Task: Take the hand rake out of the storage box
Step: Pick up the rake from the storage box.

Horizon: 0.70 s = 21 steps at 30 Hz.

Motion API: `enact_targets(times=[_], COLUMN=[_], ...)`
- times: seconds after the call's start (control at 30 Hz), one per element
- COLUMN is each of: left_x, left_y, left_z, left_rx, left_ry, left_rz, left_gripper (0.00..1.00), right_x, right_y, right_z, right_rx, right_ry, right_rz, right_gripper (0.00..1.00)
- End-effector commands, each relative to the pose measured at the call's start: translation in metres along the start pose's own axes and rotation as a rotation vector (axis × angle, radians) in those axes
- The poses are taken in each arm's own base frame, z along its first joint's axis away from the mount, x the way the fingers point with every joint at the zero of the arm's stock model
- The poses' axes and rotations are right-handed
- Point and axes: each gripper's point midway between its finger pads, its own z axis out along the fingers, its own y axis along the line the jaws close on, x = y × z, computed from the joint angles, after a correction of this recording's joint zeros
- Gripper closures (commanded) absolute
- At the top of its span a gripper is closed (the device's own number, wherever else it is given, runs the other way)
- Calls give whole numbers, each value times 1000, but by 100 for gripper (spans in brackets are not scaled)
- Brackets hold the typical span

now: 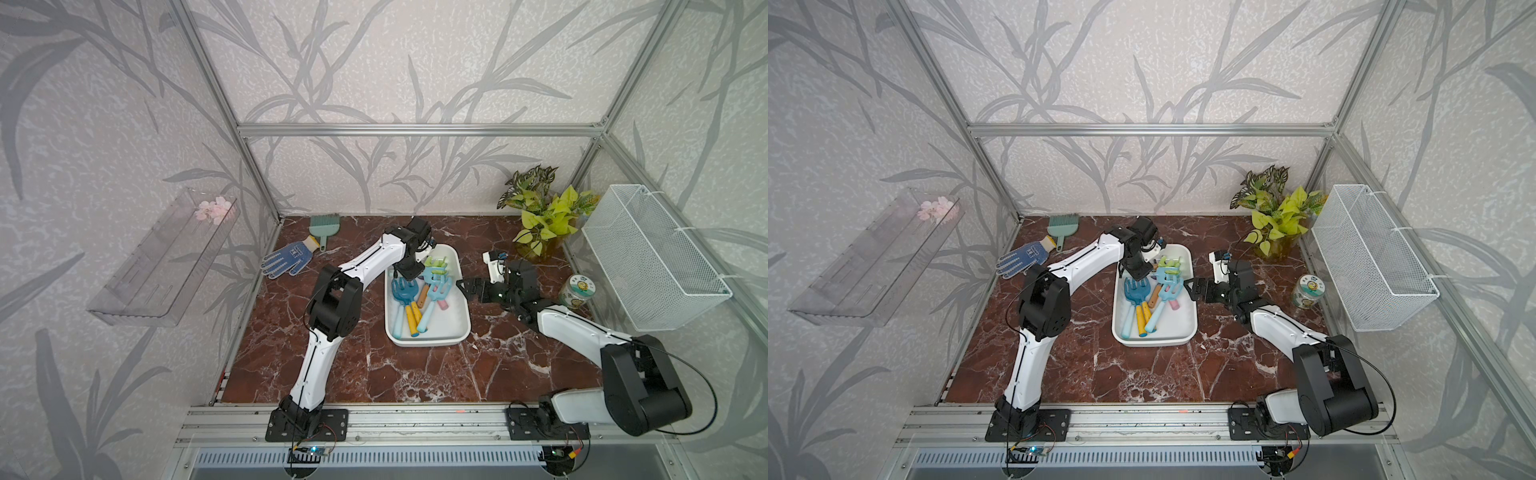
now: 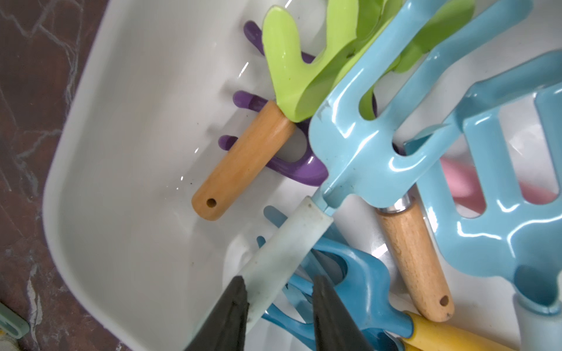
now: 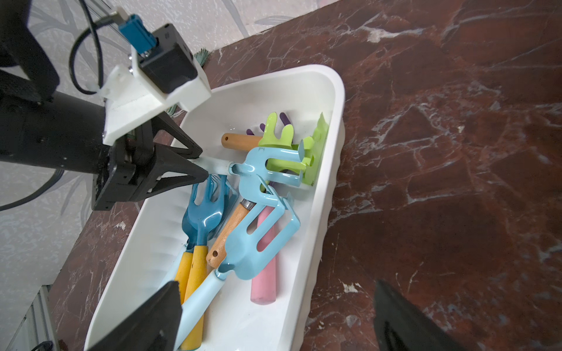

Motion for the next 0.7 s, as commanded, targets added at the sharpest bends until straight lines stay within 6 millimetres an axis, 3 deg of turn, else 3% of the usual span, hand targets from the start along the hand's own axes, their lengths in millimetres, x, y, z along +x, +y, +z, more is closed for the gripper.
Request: enact_targets(times=[0.0, 0.23, 0.43, 0.67], left_x=[4, 13, 18, 22], left_y=[-8, -14, -20, -19], left_z=[10, 11, -1, 3], left_rx=[33, 54, 79, 67], left_ry=[35, 67, 67, 90], left_rz=[8, 3, -1, 4], left_gripper=[63, 64, 42, 42], right_x=[-12, -13, -13, -13], right_y=[7, 8, 8, 8], right_z=[0, 0, 0, -1], right_rx=[-15, -15, -14, -15], right_ry=[-23, -26, -26, -28], right_rz=[-29, -30, -30, -31], right_gripper=[2, 2, 2, 2])
